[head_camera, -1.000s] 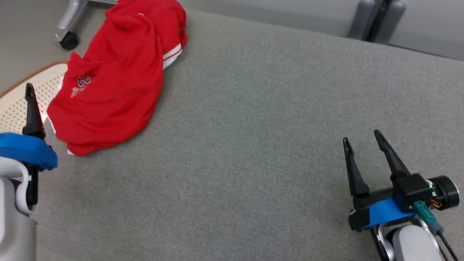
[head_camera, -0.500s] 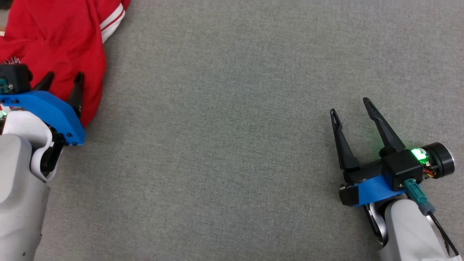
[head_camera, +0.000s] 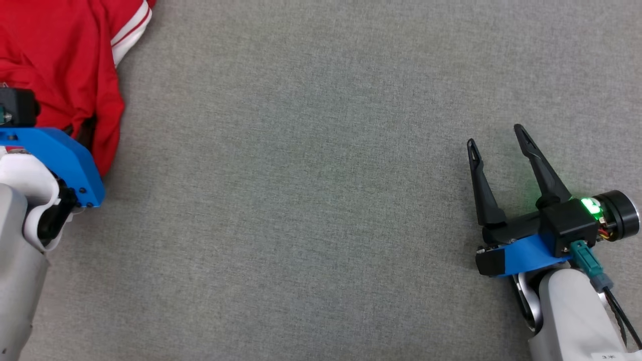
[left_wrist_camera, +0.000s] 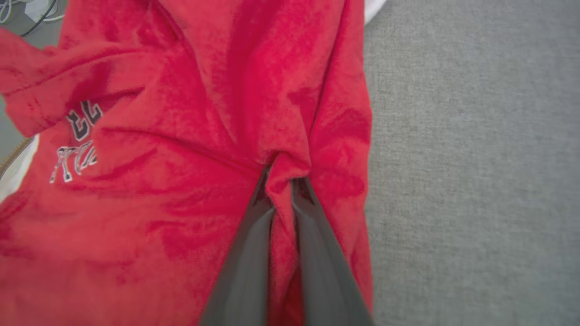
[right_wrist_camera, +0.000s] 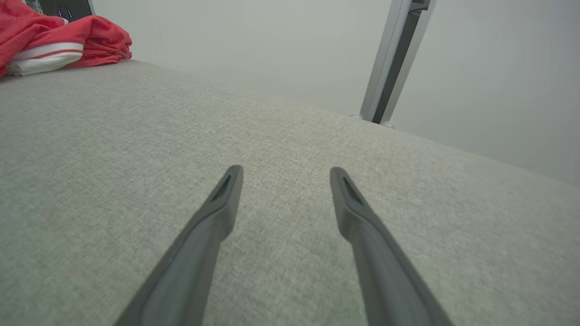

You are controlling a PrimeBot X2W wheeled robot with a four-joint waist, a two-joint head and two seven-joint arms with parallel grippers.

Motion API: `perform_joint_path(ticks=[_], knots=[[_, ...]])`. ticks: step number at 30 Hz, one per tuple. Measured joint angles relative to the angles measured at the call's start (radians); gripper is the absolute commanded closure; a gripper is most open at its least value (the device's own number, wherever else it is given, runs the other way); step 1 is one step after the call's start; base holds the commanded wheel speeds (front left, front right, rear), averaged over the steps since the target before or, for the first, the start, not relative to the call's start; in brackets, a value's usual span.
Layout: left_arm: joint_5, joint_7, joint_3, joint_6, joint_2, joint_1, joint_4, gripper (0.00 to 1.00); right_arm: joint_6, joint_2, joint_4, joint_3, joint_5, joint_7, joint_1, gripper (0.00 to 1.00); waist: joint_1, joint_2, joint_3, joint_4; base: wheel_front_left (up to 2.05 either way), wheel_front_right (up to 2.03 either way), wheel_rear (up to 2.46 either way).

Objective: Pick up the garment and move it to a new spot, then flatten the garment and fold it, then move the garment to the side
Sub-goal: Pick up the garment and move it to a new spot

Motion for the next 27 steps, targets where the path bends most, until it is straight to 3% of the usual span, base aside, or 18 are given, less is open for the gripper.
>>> perform_joint_path(ticks=[6,20,27], knots=[[-0.038,-0.032,-0.036,0.000,0.055,0.012,-0.051,1.00,0.000,-0.001,0.022,0.003,0.030,0.001,0.008,0.00,0.0000,0.0000,-0.056,0.011,0.00,0.00,0.00],[-0.028,-0.046,-0.022,0.013,0.254,0.041,-0.297,1.00,0.000,-0.002,0.067,-0.002,0.130,0.001,0.093,0.00,-0.0001,0.0000,-0.261,-0.011,0.00,0.00,0.00],[-0.005,0.000,-0.064,0.020,0.238,0.019,-0.471,1.00,0.000,-0.001,0.087,-0.022,0.171,0.001,0.156,0.00,-0.0002,0.0000,-0.364,-0.084,0.00,0.00,0.00]])
